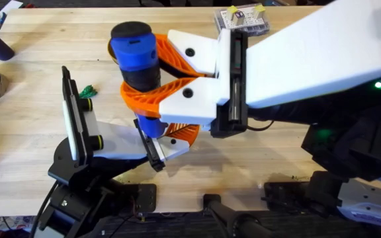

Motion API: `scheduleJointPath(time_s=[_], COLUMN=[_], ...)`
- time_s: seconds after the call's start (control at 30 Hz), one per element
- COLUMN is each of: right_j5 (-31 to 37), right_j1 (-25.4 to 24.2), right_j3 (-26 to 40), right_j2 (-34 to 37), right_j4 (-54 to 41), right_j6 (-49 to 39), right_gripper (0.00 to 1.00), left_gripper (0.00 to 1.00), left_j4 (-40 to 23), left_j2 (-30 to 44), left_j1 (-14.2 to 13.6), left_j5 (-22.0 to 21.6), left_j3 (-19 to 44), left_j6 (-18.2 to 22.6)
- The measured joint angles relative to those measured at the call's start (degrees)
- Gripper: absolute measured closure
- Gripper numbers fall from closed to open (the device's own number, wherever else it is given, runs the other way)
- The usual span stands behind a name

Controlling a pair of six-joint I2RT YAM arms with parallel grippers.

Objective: Pick up the gripper from the table and insert it into the empty holder that is missing its gripper. Then pick up a screw, insert it into the mounting hole, and use the screwdriver to tighten it. Finally, clean up the table by picking up the vegetable and placing it into the bucket.

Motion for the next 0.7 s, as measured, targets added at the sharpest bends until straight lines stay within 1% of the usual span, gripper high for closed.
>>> scheduleJointPath(time_s=[0.1,0.3,0.43,0.7], right_j5=[0.29,2.76,5.27,6.69], right_j1=[-0.04,-0.04,-0.04,-0.04], right_j3=[-0.01,-0.70,-0.70,-0.72], right_j2=[0.04,0.15,-1.11,-1.71], right_j4=[-0.08,4.42,4.74,4.99], right_j6=[-0.09,-0.70,-1.03,-2.01], right_gripper=[0.955,0.953,0.954,0.955], left_gripper=[0.983,0.983,0.983,0.983], left_j4=[0.11,0.15,0.16,0.15], left_j2=[0.01,0.01,0.01,0.01], left_j1=[0.00,0.00,0.00,0.00], left_j5=[-0.02,-0.02,-0.02,-0.02], left_j3=[0.00,0.00,0.00,0.00], left_j6=[-0.07,-0.07,-0.08,-0.07])
